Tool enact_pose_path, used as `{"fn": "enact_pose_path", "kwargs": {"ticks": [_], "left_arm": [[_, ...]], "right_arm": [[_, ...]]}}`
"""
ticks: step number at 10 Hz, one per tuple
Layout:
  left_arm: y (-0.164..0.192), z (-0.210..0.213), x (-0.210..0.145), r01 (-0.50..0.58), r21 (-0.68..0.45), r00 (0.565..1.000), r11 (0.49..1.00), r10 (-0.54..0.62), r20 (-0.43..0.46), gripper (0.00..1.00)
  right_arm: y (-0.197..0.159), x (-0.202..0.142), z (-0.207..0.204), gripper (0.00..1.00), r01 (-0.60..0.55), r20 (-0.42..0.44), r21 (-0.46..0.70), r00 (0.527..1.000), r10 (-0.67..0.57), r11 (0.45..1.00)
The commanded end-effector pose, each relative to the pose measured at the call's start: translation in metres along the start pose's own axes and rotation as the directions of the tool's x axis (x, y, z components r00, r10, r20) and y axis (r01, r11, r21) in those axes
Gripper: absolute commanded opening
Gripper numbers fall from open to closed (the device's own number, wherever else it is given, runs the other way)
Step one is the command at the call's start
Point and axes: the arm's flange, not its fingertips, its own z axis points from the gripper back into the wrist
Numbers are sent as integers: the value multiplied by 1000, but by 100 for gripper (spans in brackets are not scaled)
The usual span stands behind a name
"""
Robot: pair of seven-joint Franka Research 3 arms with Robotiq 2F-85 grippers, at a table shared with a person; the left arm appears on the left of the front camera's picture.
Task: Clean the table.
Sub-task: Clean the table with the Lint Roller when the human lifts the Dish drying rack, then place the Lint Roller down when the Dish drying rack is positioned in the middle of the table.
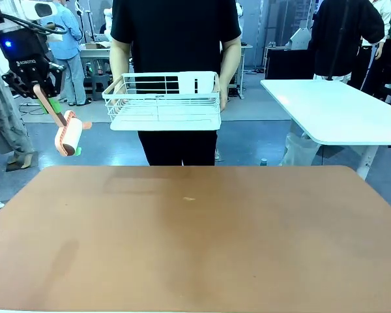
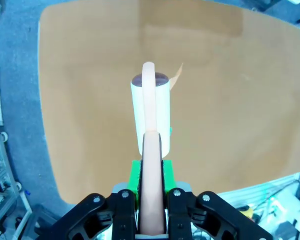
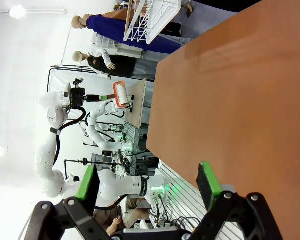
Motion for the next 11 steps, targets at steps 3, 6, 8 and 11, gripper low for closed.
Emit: {"fn": "enact_pose_path", "kwargs": {"ticks": [3,6,8,11], "left_arm": [[4,7,1,-7,-3,1000,1000,7,12,21],[4,7,1,-7,-3,1000,1000,7,12,21],[4,7,1,-7,-3,1000,1000,7,12,21],[4,7,1,-7,-3,1000,1000,7,12,21]], "right_arm": [[4,0,0,100,5,4,-1,1000,-5,1000],[4,0,0,100,5,4,-1,1000,-5,1000],[4,0,0,100,5,4,-1,1000,-5,1000],[4,0,0,100,5,4,-1,1000,-5,1000]]}}
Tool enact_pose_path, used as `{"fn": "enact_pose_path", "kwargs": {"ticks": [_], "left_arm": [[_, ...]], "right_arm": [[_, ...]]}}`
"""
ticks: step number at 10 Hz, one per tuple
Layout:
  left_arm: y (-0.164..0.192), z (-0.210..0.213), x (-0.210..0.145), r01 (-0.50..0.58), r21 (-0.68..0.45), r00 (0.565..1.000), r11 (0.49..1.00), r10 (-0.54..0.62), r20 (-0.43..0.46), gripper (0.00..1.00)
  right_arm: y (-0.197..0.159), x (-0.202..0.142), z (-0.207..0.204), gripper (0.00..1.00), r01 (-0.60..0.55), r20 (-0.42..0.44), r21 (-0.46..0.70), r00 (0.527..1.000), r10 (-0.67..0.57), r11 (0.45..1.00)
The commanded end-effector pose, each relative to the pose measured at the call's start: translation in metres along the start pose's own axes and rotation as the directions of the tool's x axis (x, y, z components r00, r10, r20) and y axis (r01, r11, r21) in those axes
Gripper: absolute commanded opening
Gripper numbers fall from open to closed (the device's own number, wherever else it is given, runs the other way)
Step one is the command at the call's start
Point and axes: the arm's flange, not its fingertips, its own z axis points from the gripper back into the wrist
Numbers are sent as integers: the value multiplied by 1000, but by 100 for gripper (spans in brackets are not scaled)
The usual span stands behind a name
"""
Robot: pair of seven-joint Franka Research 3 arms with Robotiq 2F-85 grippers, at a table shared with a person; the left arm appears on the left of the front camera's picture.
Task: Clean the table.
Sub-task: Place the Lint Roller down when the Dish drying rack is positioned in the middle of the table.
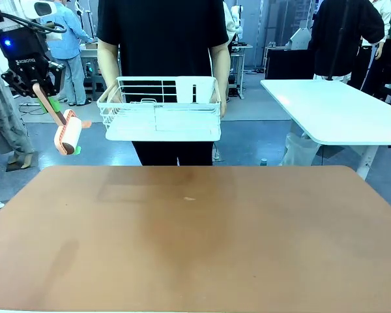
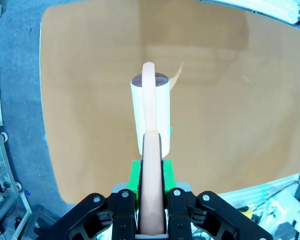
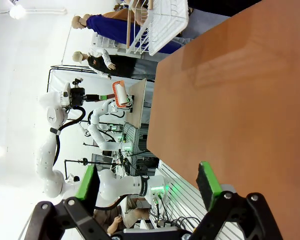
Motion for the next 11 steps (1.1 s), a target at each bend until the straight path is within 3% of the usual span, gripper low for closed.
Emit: {"fn": "enact_pose_path", "kwargs": {"ticks": [1,11], "left_arm": [[2,4,0,-3,-3,1000,1000,3,6,21],[2,4,0,-3,-3,1000,1000,3,6,21]], "right_arm": [[4,0,0,100,5,4,-1,1000,-5,1000],[4,0,0,100,5,4,-1,1000,-5,1000]]}}
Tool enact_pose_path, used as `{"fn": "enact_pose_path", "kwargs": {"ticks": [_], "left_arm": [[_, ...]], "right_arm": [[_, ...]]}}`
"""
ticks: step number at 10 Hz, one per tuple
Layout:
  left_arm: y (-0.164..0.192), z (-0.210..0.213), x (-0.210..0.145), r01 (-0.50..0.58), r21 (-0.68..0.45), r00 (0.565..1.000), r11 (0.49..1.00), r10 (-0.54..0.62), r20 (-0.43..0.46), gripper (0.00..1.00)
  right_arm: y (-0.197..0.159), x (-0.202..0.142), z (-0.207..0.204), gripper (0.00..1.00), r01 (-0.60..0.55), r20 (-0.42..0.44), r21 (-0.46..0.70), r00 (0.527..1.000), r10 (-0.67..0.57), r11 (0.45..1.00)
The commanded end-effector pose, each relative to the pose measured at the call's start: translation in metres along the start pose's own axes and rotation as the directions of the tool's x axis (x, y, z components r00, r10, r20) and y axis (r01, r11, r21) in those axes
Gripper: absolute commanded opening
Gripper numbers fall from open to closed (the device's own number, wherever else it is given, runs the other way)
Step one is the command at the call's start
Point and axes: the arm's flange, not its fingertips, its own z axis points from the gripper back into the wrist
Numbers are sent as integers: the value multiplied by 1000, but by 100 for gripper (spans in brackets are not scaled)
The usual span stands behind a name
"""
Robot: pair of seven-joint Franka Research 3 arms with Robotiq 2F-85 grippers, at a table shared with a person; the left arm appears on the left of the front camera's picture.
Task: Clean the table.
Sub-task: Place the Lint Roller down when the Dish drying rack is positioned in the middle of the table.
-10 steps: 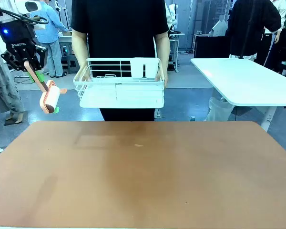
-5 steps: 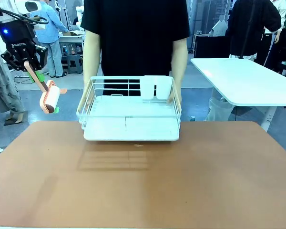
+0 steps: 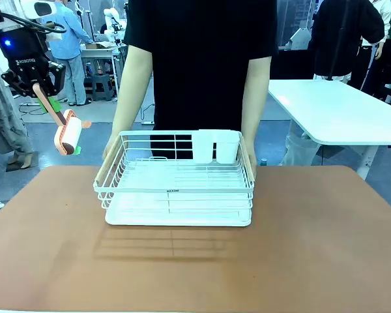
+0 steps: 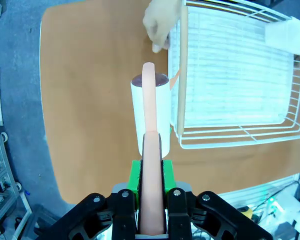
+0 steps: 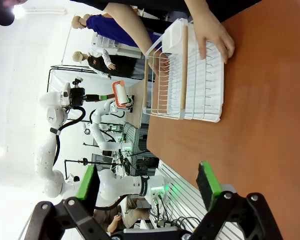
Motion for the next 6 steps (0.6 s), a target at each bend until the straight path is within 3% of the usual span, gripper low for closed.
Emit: {"fn": "enact_pose_path", "kwargs": {"ticks": [1,6], "left_arm": [[2,4,0,-3,-3,1000,1000,3,6,21],[2,4,0,-3,-3,1000,1000,3,6,21]], "right_arm": [[4,0,0,100,5,4,-1,1000,-5,1000],[4,0,0,100,5,4,-1,1000,-5,1000]]}}
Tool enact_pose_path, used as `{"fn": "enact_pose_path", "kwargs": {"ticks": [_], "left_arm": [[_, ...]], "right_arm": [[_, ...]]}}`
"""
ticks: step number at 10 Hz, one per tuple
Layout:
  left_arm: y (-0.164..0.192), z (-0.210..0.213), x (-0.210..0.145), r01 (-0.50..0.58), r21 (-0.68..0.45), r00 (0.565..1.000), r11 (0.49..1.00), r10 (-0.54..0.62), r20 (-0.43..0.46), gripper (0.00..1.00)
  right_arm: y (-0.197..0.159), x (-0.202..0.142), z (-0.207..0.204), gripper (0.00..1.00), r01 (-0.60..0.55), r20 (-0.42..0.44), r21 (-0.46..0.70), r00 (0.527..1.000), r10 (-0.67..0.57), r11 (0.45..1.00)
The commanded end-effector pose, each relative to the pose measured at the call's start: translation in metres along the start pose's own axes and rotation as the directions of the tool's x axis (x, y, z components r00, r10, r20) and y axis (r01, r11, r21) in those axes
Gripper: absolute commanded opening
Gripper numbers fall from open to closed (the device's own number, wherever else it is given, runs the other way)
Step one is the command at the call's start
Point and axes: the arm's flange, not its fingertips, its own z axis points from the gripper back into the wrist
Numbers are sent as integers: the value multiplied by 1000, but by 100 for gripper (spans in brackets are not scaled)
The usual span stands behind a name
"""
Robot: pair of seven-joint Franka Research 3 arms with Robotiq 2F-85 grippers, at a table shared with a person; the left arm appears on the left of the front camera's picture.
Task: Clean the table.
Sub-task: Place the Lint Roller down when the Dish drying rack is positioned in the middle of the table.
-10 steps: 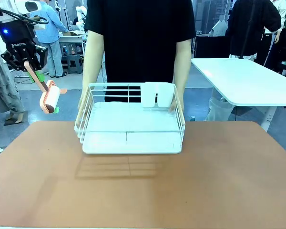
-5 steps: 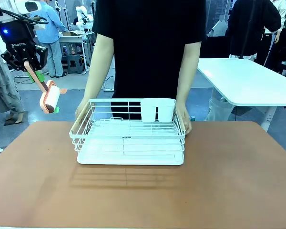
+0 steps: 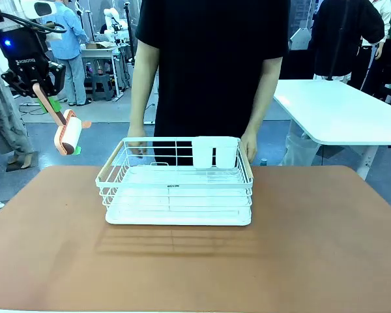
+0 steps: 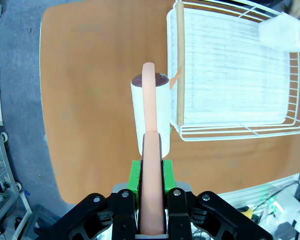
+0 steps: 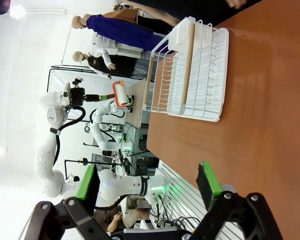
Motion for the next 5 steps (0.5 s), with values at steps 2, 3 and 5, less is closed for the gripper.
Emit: {"fn": "enact_pose_path", "kwargs": {"ticks": [2,3,5], "left_arm": [[2,4,0,-3,-3,1000,1000,3,6,21],[2,4,0,-3,-3,1000,1000,3,6,21],[2,4,0,-3,-3,1000,1000,3,6,21]], "right_arm": [[4,0,0,100,5,4,-1,1000,-5,1000],[4,0,0,100,5,4,-1,1000,-5,1000],[4,0,0,100,5,4,-1,1000,-5,1000]]}}
